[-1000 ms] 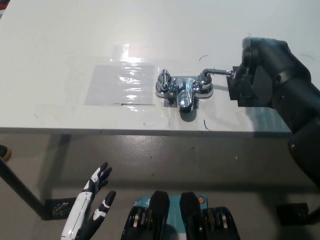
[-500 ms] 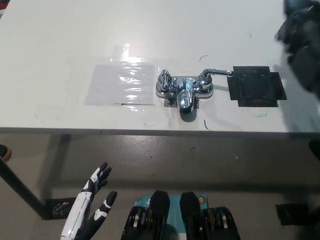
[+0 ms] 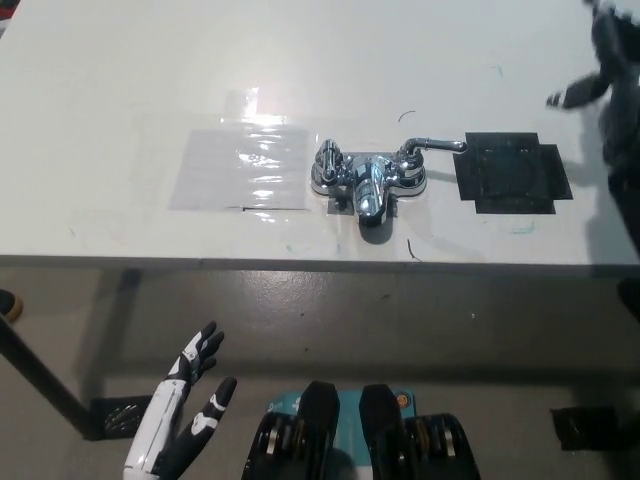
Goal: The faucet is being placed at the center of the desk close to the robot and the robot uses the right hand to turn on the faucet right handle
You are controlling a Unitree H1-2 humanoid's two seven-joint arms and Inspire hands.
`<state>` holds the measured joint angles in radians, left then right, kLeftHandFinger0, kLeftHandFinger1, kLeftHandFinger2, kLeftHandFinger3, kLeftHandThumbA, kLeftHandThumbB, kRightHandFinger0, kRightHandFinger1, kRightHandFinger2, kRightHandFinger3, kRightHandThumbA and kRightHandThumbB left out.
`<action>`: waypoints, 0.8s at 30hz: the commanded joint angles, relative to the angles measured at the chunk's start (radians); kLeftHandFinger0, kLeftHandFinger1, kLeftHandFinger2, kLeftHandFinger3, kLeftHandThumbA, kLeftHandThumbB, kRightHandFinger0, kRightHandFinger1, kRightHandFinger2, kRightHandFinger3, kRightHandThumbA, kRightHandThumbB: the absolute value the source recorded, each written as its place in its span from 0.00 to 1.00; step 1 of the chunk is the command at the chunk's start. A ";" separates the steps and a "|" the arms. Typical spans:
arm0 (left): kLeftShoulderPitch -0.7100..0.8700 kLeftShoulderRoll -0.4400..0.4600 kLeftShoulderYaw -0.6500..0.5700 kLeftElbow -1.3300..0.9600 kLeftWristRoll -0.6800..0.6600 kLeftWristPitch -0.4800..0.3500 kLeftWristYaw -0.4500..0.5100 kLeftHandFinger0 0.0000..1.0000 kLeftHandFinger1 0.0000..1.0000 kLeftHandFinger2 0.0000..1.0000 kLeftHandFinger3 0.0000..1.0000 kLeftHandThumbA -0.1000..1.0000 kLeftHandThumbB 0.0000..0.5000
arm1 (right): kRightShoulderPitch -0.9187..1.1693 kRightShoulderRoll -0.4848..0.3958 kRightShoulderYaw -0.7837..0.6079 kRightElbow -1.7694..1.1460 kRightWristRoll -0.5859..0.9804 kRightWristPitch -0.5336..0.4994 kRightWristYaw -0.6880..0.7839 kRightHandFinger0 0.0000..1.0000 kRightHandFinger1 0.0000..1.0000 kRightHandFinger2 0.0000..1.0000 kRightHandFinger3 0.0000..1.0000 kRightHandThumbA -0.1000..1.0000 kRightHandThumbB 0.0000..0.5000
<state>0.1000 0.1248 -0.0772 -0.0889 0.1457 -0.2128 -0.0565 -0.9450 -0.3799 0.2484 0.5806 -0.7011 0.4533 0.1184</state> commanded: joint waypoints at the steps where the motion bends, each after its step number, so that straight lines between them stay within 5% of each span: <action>1: -0.123 0.016 0.033 -0.009 -0.009 0.007 0.009 1.00 1.00 1.00 1.00 0.86 0.40 | 0.194 0.018 -0.488 -1.374 0.277 0.017 -0.073 1.00 1.00 1.00 1.00 1.00 0.30; 5: -0.172 0.021 0.037 0.011 -0.003 0.006 0.013 1.00 1.00 1.00 1.00 0.88 0.39 | 0.300 0.047 -0.490 -1.513 0.465 -0.036 -0.156 1.00 1.00 1.00 1.00 0.94 0.13; 7: -0.183 0.019 0.038 0.019 -0.013 0.001 0.012 1.00 1.00 1.00 1.00 0.88 0.36 | 0.352 0.070 -0.483 -1.529 0.541 -0.120 -0.205 1.00 1.00 1.00 1.00 0.95 0.22; 13: -0.202 0.022 0.040 0.026 -0.005 -0.003 0.016 1.00 1.00 1.00 1.00 0.88 0.29 | 0.499 0.091 -0.411 -1.531 0.669 -0.397 -0.291 1.00 1.00 1.00 1.00 0.95 0.19; 17: -0.215 0.025 0.039 0.028 -0.002 0.010 0.014 1.00 1.00 1.00 1.00 0.90 0.31 | 0.587 0.100 -0.374 -1.531 0.710 -0.492 -0.302 1.00 1.00 1.00 1.00 0.94 0.22; 24: -0.241 0.026 0.040 0.041 -0.006 0.012 0.012 1.00 1.00 1.00 1.00 0.89 0.31 | 0.740 0.149 -0.289 -1.531 0.701 -0.640 -0.286 1.00 1.00 1.00 1.00 1.00 0.09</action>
<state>-0.0163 0.1247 -0.0740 -0.0302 0.1456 -0.1888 -0.0565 -0.3043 -0.2768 0.1244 -0.1020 -0.4889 0.4080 0.1070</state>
